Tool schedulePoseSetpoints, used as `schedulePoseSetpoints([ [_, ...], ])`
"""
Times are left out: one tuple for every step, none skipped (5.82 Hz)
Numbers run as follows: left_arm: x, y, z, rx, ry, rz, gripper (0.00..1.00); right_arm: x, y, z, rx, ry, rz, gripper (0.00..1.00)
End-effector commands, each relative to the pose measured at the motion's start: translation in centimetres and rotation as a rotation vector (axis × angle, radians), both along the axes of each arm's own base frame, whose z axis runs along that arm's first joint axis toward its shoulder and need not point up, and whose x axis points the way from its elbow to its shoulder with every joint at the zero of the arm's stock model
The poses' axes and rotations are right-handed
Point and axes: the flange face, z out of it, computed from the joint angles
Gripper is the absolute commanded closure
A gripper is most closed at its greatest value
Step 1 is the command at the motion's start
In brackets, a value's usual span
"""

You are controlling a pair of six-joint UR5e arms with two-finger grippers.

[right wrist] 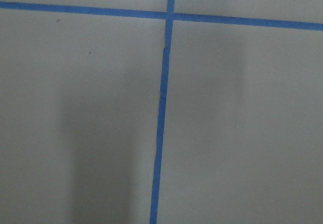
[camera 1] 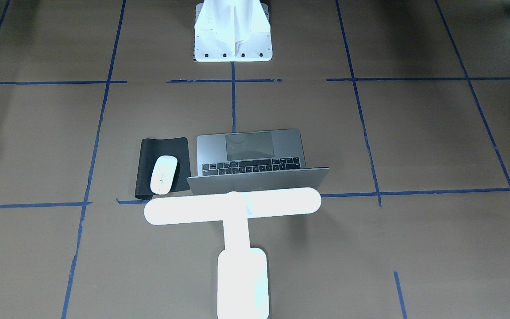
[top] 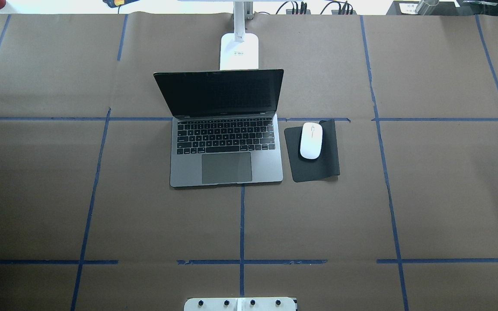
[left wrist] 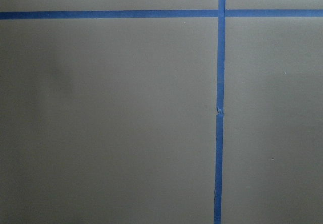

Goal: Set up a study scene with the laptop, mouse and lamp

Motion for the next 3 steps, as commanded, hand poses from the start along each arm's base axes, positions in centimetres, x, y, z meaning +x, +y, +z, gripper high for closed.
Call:
schedulePoseSetpoints([
  [0.0,-0.3,-0.56,0.01,0.002,-0.002,0.0,0.06,0.16,0.36,-0.007,0.0,0.001,0.0],
  [-0.01,-0.6,-0.82,0.013,0.002,-0.003,0.0,0.24,0.22,0.59,-0.011,0.0,0.004,0.0],
  [-0.01,-0.61,-0.82,0.013,0.002,-0.003,0.0,0.35,0.27,0.73,-0.015,-0.002,0.008,0.0],
])
